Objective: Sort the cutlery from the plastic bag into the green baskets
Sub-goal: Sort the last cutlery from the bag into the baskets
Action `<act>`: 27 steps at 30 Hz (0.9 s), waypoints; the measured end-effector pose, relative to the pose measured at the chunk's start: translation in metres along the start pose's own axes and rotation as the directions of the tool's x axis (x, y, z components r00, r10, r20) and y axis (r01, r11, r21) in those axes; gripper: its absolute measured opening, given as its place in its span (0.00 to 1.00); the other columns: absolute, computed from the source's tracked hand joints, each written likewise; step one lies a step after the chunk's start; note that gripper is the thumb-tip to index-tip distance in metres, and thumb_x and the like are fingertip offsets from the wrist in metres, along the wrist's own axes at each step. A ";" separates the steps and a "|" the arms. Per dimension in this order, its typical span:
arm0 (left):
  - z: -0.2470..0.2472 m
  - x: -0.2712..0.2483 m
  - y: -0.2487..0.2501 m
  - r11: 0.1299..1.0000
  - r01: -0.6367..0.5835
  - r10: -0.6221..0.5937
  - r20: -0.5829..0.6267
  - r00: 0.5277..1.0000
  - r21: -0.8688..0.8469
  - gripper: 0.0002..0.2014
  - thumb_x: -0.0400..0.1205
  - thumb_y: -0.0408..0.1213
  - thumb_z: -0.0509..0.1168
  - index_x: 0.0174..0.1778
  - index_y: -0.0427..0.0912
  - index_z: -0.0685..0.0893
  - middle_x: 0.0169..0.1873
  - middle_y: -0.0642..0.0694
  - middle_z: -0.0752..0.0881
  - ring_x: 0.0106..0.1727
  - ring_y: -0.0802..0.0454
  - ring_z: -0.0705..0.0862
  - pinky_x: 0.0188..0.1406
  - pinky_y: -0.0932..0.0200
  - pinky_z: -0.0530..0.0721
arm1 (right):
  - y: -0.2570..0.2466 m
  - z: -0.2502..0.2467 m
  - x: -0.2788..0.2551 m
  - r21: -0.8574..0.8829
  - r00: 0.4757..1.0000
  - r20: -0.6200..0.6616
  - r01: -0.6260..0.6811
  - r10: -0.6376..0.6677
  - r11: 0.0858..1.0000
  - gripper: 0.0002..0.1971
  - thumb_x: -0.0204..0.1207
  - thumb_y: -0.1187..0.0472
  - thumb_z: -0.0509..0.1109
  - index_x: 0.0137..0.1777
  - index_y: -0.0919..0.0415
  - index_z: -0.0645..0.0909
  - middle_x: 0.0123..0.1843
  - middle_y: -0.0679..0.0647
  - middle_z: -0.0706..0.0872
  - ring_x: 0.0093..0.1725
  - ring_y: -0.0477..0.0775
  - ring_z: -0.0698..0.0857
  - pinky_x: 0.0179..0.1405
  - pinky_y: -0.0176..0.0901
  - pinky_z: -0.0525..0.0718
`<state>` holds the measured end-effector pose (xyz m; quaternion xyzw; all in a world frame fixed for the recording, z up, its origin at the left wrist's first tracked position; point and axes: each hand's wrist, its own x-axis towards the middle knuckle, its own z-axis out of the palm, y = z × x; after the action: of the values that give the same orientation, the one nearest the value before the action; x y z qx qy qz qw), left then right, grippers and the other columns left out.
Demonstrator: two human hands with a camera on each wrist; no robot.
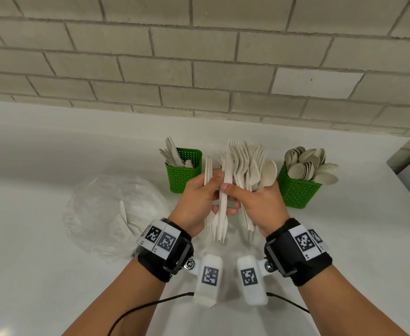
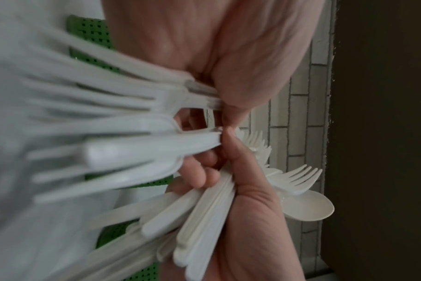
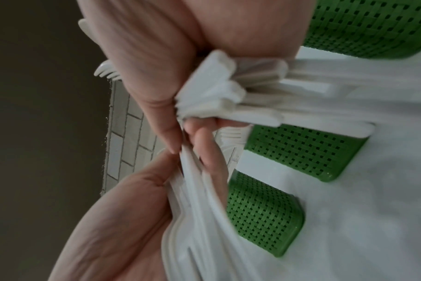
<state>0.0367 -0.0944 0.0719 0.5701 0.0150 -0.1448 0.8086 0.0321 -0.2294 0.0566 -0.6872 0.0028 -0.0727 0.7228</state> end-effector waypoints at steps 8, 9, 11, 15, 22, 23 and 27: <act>-0.010 0.009 -0.004 0.999 -0.043 0.041 -0.100 0.994 -0.018 0.12 0.91 0.37 0.54 0.47 0.37 0.78 0.32 0.42 0.81 0.24 0.50 0.79 0.23 0.56 0.84 | -0.012 -0.005 0.007 0.243 0.989 -0.118 -0.064 0.095 0.968 0.03 0.76 0.73 0.70 0.46 0.72 0.86 0.38 0.57 0.91 0.37 0.53 0.91 0.36 0.45 0.88; -0.009 0.010 -0.004 0.998 -0.046 0.042 -0.103 0.994 -0.043 0.12 0.91 0.37 0.54 0.44 0.37 0.76 0.28 0.43 0.78 0.22 0.51 0.76 0.24 0.56 0.82 | -0.012 -0.006 0.006 0.236 0.989 -0.113 -0.064 0.093 0.970 0.03 0.75 0.74 0.71 0.42 0.70 0.85 0.34 0.56 0.90 0.32 0.52 0.89 0.33 0.44 0.86; -0.008 0.011 -0.004 0.995 -0.060 0.050 -0.118 0.992 -0.081 0.16 0.91 0.38 0.54 0.37 0.39 0.72 0.23 0.47 0.71 0.20 0.54 0.70 0.25 0.56 0.78 | -0.008 -0.005 0.005 0.205 0.993 -0.091 -0.054 0.074 0.977 0.07 0.71 0.76 0.75 0.39 0.64 0.84 0.32 0.54 0.87 0.29 0.52 0.84 0.32 0.44 0.83; -0.008 0.013 -0.002 0.986 -0.110 0.091 -0.151 0.984 -0.122 0.25 0.91 0.45 0.52 0.25 0.44 0.69 0.20 0.49 0.68 0.21 0.55 0.69 0.29 0.58 0.72 | 0.002 -0.005 -0.003 0.097 0.992 0.082 -0.107 0.099 0.990 0.15 0.61 0.75 0.83 0.41 0.62 0.82 0.31 0.53 0.83 0.30 0.54 0.79 0.29 0.44 0.79; -0.007 0.015 -0.001 0.970 -0.206 0.179 -0.197 0.964 -0.126 0.23 0.91 0.46 0.51 0.32 0.38 0.72 0.25 0.43 0.74 0.27 0.48 0.75 0.26 0.55 0.79 | 0.006 0.004 -0.013 0.024 0.947 0.282 -0.170 0.156 0.985 0.22 0.61 0.76 0.82 0.52 0.58 0.84 0.38 0.41 0.90 0.45 0.40 0.88 0.46 0.34 0.84; -0.008 0.015 -0.002 0.972 -0.229 0.213 -0.217 0.953 -0.051 0.23 0.91 0.46 0.51 0.34 0.37 0.73 0.26 0.43 0.74 0.28 0.47 0.74 0.26 0.55 0.78 | 0.005 0.006 -0.015 0.025 0.938 0.304 -0.183 0.167 0.983 0.22 0.62 0.77 0.81 0.54 0.58 0.84 0.39 0.41 0.90 0.46 0.40 0.88 0.46 0.34 0.84; -0.008 0.014 -0.005 0.973 -0.228 0.227 -0.227 0.947 0.019 0.21 0.91 0.46 0.52 0.36 0.37 0.74 0.24 0.45 0.72 0.27 0.50 0.73 0.27 0.56 0.77 | 0.002 0.009 -0.016 -0.030 0.938 0.296 -0.180 0.181 0.983 0.26 0.61 0.72 0.85 0.59 0.60 0.85 0.53 0.54 0.92 0.57 0.52 0.89 0.60 0.50 0.86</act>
<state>0.0503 -0.0921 0.0617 0.5779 0.0423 0.0157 0.8148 0.0172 -0.2183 0.0534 -0.6881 -0.0431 0.0982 0.7177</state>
